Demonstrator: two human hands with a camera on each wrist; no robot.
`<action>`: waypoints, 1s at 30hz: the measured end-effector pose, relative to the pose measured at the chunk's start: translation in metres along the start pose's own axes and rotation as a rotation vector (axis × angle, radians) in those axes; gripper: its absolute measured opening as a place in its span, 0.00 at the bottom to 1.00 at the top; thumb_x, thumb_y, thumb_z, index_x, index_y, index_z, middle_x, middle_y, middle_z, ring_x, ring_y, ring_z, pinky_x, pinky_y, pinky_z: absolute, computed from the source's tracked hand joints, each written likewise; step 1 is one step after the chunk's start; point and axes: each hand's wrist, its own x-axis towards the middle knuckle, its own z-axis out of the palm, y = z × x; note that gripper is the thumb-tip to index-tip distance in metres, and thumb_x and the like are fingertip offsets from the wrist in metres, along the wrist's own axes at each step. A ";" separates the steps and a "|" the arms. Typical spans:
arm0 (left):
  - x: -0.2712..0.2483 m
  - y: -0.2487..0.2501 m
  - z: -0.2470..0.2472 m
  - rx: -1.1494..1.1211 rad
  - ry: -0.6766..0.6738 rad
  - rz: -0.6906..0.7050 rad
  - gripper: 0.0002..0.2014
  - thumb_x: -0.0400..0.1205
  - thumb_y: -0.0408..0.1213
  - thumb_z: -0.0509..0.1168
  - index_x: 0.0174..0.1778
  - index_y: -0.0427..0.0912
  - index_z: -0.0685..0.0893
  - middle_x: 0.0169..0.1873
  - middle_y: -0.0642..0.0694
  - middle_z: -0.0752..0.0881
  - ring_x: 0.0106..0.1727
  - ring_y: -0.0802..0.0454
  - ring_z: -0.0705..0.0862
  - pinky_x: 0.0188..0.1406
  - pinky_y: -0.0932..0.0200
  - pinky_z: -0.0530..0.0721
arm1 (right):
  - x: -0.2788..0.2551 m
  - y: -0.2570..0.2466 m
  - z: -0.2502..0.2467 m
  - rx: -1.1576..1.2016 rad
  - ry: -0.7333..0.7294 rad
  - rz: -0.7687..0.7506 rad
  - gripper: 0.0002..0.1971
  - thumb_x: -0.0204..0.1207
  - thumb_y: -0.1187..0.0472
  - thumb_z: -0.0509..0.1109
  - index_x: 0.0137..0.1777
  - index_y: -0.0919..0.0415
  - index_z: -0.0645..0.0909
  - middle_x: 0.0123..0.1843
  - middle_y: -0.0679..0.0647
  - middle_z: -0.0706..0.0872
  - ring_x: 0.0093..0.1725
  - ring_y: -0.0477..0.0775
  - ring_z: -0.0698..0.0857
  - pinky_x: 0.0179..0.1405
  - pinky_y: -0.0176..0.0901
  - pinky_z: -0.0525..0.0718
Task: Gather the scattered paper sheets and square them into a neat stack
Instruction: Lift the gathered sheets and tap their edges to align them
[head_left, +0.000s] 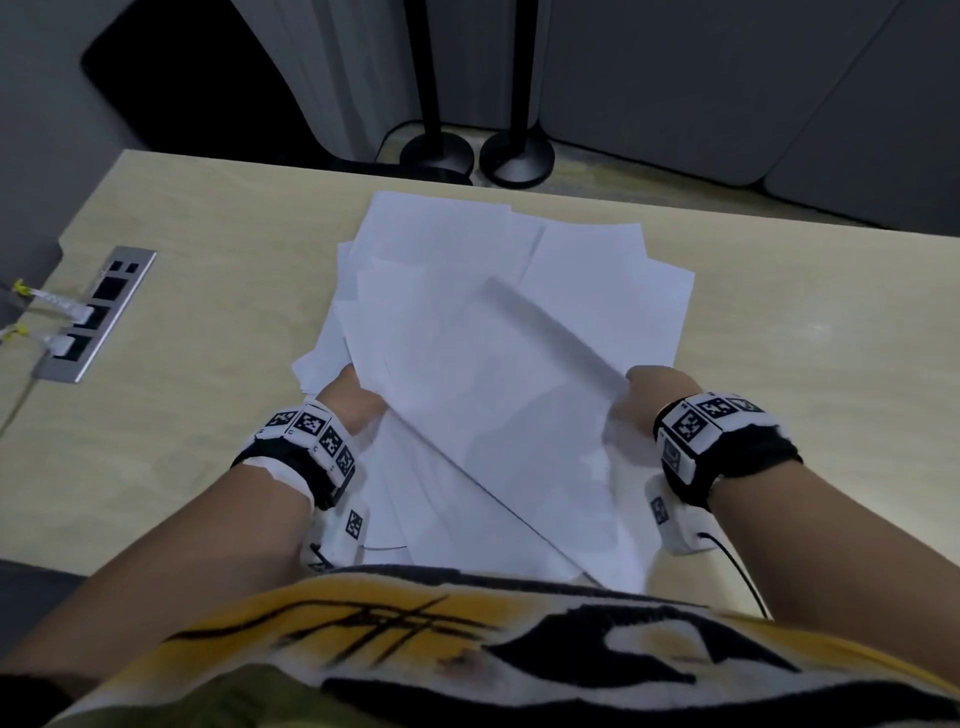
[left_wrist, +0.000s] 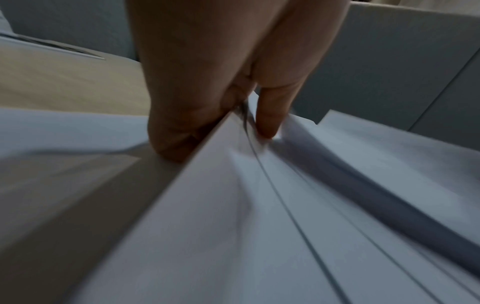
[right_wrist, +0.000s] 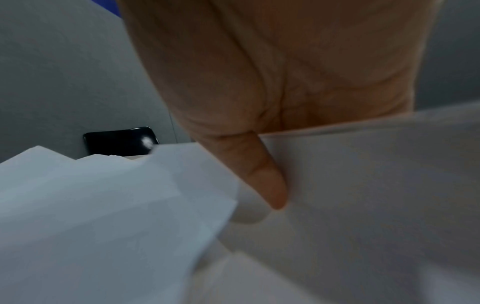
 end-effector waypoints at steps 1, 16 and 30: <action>0.001 0.000 0.000 0.002 0.000 -0.010 0.21 0.82 0.31 0.62 0.70 0.33 0.70 0.58 0.39 0.79 0.62 0.39 0.79 0.54 0.57 0.72 | 0.001 0.000 0.001 -0.014 0.008 0.031 0.16 0.70 0.57 0.75 0.54 0.64 0.82 0.51 0.58 0.87 0.46 0.59 0.84 0.43 0.43 0.80; -0.013 0.012 -0.007 -0.156 -0.018 -0.146 0.31 0.88 0.53 0.49 0.84 0.39 0.55 0.82 0.40 0.63 0.81 0.40 0.64 0.75 0.50 0.63 | -0.016 -0.029 0.041 0.245 0.007 -0.060 0.23 0.66 0.56 0.75 0.51 0.61 0.65 0.41 0.52 0.76 0.35 0.49 0.76 0.25 0.40 0.72; -0.003 -0.002 -0.012 -0.516 -0.093 -0.323 0.64 0.57 0.86 0.51 0.81 0.41 0.62 0.79 0.33 0.64 0.77 0.31 0.69 0.78 0.38 0.66 | -0.007 -0.023 0.026 0.629 0.172 -0.151 0.09 0.78 0.60 0.65 0.54 0.64 0.79 0.45 0.55 0.81 0.44 0.57 0.78 0.41 0.42 0.71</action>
